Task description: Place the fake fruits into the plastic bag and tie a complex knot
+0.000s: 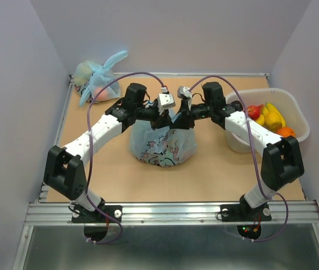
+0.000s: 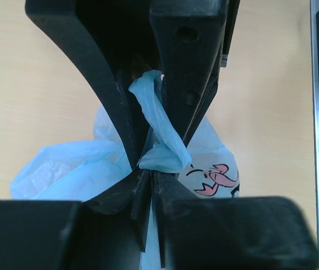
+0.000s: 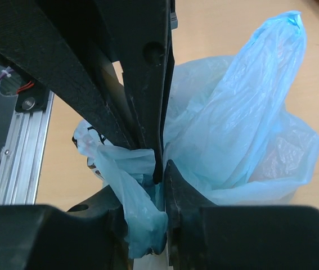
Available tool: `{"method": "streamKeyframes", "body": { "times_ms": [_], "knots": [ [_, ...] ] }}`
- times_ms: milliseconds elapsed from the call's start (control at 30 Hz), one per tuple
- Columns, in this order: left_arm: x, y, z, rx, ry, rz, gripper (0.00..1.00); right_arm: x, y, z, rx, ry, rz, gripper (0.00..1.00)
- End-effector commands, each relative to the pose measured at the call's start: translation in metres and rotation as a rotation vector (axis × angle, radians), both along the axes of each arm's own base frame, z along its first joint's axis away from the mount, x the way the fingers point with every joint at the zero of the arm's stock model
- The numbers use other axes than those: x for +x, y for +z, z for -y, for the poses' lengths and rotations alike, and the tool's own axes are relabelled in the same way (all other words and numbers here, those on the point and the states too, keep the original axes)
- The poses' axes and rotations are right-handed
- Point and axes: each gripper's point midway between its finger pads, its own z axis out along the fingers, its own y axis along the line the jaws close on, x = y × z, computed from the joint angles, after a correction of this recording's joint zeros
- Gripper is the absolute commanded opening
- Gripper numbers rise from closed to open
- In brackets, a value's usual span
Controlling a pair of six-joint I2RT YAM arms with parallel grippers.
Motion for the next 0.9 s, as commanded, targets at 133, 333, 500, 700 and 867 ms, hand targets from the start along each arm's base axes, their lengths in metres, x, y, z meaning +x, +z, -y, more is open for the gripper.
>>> {"method": "streamKeyframes", "body": {
  "times_ms": [133, 333, 500, 700, 867],
  "knots": [
    [-0.015, 0.068, -0.007, -0.087, -0.027, 0.135, 0.48, 0.004, 0.027, -0.006, 0.037, -0.003, 0.107, 0.00],
    [-0.022, 0.082, -0.022, -0.108, -0.010, 0.135, 0.55, 0.005, 0.027, -0.004, 0.032, -0.012, 0.121, 0.00],
    [-0.025, 0.079, -0.036, -0.078, 0.006, 0.131, 0.55, 0.005, 0.028, -0.003, 0.032, -0.013, 0.129, 0.00],
    [-0.029, 0.047, -0.061, 0.032, 0.023, 0.080, 0.49, 0.003, 0.031, -0.003, 0.037, -0.011, 0.127, 0.00],
    [-0.022, 0.038, -0.058, 0.033, 0.029, 0.090, 0.33, -0.002, 0.033, -0.003, 0.046, 0.004, 0.121, 0.01]
  ]
}}
